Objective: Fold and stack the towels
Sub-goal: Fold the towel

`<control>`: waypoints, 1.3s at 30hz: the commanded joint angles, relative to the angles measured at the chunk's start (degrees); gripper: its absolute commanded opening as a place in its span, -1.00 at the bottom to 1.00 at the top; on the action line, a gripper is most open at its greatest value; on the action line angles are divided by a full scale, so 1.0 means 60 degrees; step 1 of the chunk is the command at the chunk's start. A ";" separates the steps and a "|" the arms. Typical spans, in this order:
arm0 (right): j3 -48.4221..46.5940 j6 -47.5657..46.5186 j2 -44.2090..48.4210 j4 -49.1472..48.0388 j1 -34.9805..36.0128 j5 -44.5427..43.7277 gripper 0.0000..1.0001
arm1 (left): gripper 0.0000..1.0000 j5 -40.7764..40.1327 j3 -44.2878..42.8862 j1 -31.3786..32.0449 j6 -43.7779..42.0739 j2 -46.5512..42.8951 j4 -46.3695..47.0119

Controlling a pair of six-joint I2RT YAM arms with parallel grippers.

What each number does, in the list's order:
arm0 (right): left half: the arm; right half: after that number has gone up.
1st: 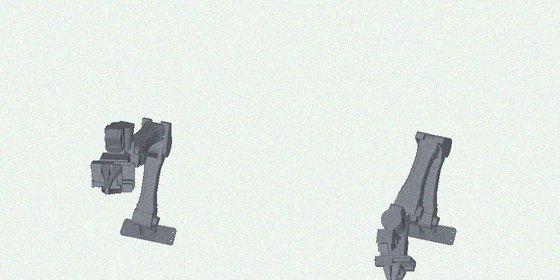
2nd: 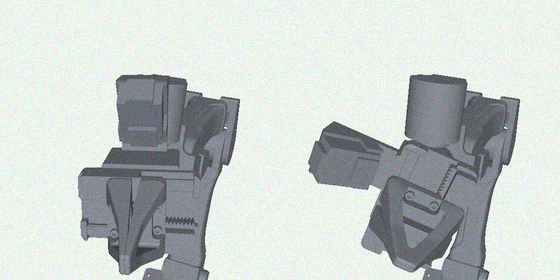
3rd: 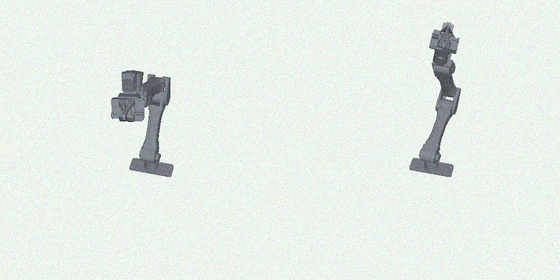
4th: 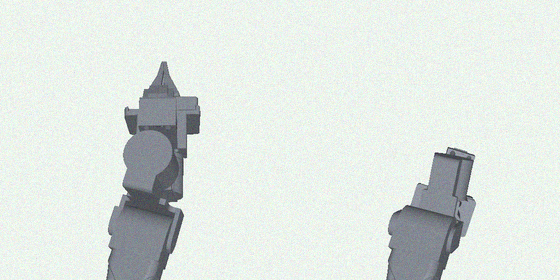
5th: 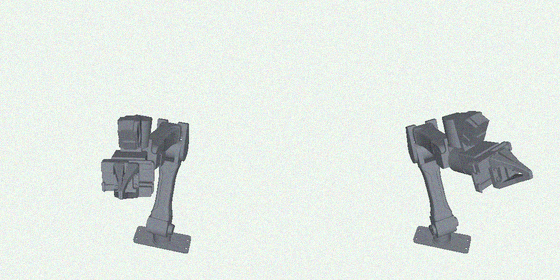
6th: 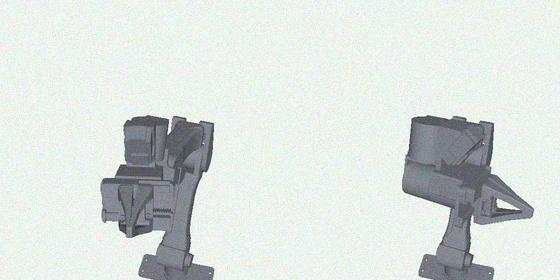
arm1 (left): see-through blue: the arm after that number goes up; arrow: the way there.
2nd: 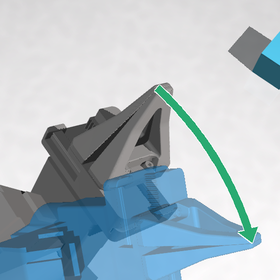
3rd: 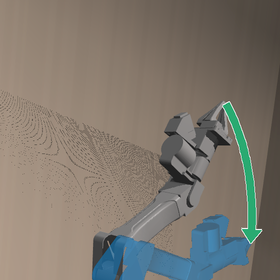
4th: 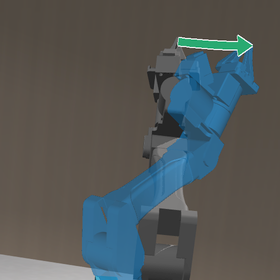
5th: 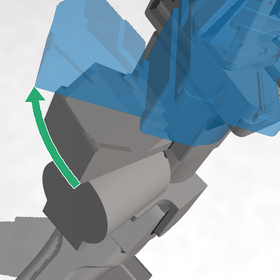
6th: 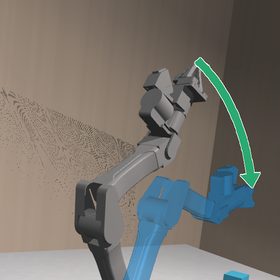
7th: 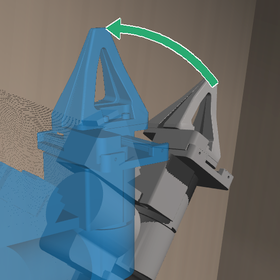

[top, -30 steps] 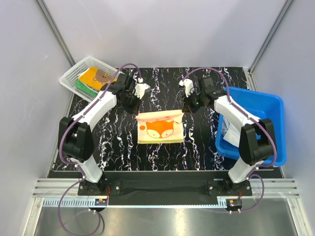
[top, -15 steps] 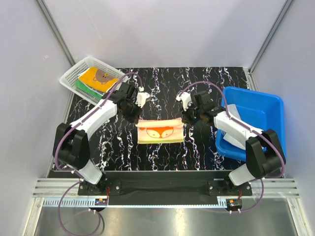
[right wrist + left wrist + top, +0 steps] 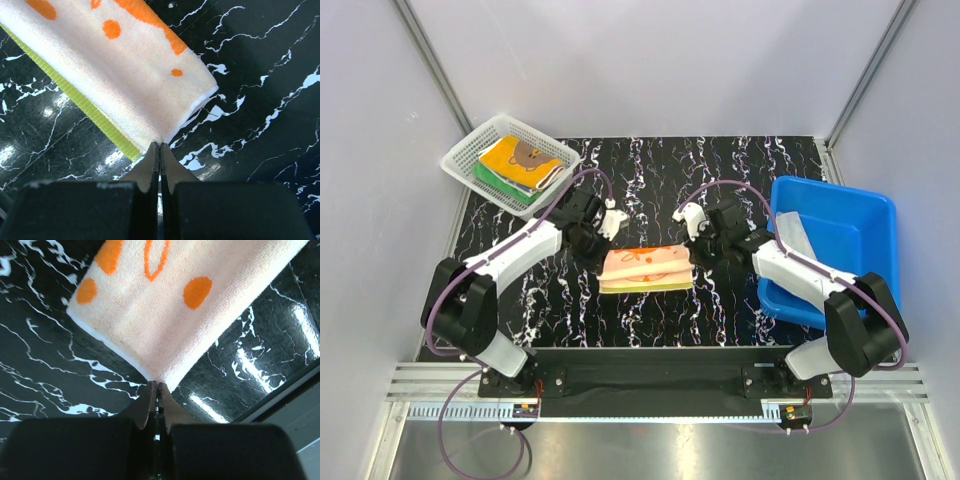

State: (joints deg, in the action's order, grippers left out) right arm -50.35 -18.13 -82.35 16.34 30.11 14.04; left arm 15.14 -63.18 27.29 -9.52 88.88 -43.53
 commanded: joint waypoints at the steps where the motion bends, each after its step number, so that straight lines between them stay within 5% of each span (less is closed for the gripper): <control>1: 0.0056 0.0369 0.0248 0.0045 0.0197 -0.0217 -0.98 | -1.00 0.0128 0.0261 0.0124 0.0370 -0.0488 0.0165; 9: 0.0115 0.1408 0.0102 0.0572 0.0241 -0.0114 -0.87 | -1.00 0.0465 0.0847 0.0301 0.0722 -0.0473 0.0340; 14: -0.0615 0.2069 -0.0484 0.1552 0.0314 -0.1093 -0.36 | -0.78 0.0465 0.0862 0.0403 0.1000 -0.0355 0.0122; 20: -0.0896 0.2362 -0.0046 0.1849 0.0314 -0.0964 -0.35 | -0.42 0.0276 0.0058 0.0403 0.1352 -0.0605 -0.0172; 33: -0.0150 0.6181 -0.0367 0.0032 0.0431 0.0063 -0.39 | -0.42 -0.1437 0.0758 0.0286 0.3328 0.0054 0.1145; 39: 0.0686 0.7327 -0.1084 -0.0892 0.0460 -0.0026 -0.40 | -0.53 -0.1439 0.0891 -0.0607 0.4486 0.0786 0.1645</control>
State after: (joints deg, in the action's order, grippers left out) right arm -47.11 19.62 -87.29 15.25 32.10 13.15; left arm 8.54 -57.80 26.17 12.47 92.62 -37.47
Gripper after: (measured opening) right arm 0.302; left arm 0.241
